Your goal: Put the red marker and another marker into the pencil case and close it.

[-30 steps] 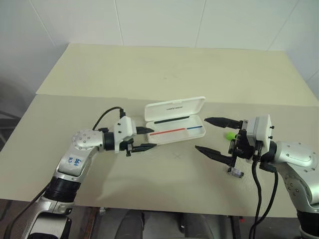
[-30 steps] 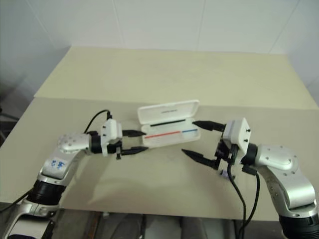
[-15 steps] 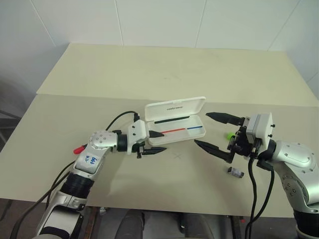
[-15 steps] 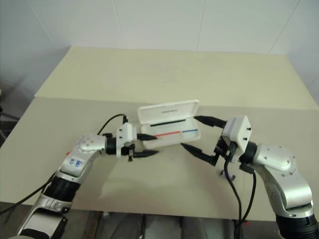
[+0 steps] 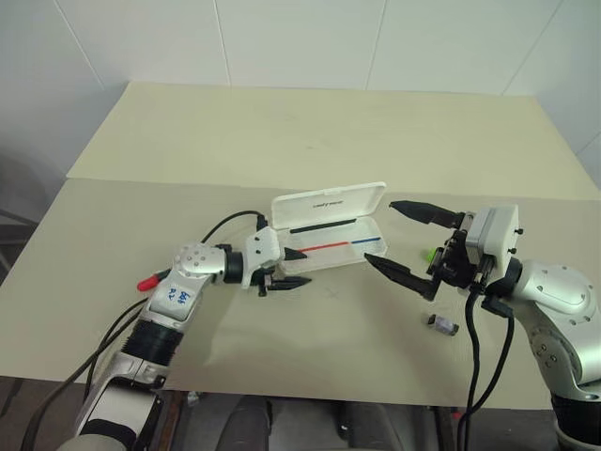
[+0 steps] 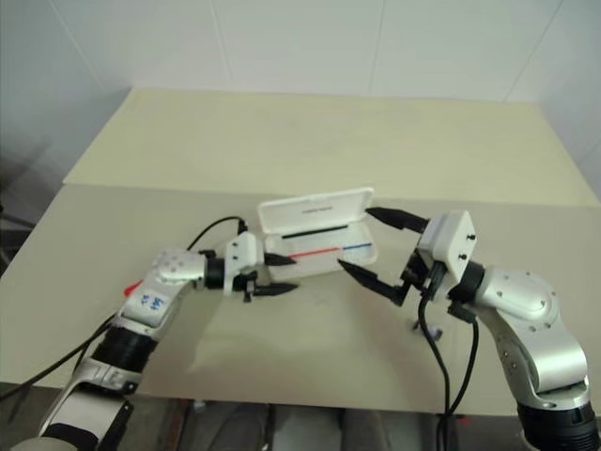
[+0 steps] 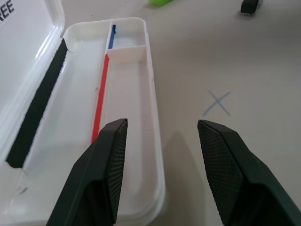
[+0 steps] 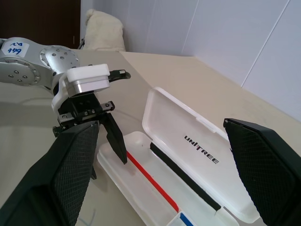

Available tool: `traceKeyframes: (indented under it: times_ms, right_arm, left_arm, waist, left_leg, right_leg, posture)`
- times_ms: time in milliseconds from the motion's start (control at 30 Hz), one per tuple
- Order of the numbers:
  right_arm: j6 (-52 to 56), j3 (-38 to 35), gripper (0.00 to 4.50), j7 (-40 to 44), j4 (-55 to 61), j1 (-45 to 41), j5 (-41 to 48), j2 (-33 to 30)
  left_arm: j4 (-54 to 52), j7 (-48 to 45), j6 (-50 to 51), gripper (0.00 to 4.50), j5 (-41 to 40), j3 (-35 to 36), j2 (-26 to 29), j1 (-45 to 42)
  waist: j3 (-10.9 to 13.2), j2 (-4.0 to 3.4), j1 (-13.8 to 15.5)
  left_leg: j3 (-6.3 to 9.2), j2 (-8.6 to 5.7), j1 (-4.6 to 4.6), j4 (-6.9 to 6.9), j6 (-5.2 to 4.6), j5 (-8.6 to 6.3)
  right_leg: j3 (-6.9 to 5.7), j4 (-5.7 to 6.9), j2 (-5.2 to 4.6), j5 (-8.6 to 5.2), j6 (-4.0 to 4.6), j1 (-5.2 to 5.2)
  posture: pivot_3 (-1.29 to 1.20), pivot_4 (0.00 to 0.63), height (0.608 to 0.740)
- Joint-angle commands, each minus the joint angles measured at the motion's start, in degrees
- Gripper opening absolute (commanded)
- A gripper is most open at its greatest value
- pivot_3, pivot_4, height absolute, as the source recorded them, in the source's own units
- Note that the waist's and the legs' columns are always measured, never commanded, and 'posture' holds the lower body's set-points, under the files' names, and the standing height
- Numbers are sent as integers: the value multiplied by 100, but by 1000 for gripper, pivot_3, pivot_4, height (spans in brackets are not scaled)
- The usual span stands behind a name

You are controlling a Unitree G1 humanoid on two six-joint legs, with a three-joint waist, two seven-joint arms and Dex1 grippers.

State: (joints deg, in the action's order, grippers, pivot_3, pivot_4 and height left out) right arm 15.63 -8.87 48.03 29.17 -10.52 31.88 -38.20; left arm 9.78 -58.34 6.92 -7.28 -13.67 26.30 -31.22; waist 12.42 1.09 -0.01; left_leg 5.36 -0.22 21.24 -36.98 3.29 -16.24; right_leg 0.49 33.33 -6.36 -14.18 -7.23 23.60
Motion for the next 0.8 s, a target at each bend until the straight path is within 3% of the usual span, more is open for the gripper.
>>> traceKeyframes:
  times_ms: [33,67,167,367,800]
  right_arm:
    - [-67,-9,4500,-63,241,-96,27,21]
    - [-64,-16,4500,-60,249,-90,34,13]
    - [-56,-12,4500,-53,246,-104,38,2]
    - [4,-58,4500,-27,273,-179,95,-67]
    - [170,-113,4500,95,253,-301,192,-184]
  left_arm:
    - [6,-127,-44,2508,16,-67,-24,-136]
    - [-12,-174,16,2508,-23,-69,-35,-136]
    - [16,-212,-4,1918,19,-65,-51,-161]
    - [43,-250,146,77,116,-127,-17,-144]
    - [-620,-555,668,31,-64,-140,250,101]
  waist:
    - [0,0,-4]
    - [0,0,-3]
    - [0,0,-2]
    - [0,0,-2]
    - [-1,-2,-23]
  left_leg:
    - [0,0,0,1,0,0]
    - [0,0,1,1,0,0]
    - [0,0,0,2,0,0]
    - [0,0,0,1,0,0]
    - [0,1,-5,3,0,0]
  right_leg:
    - [0,-1,0,0,-1,0]
    - [0,0,0,3,-6,1]
    - [0,1,0,5,-10,0]
    - [0,1,0,5,-9,0]
    - [1,5,0,2,-4,0]
  posture:
    - [0,150,740]
    - [0,150,740]
    - [0,150,740]
    - [0,150,740]
    - [0,150,740]
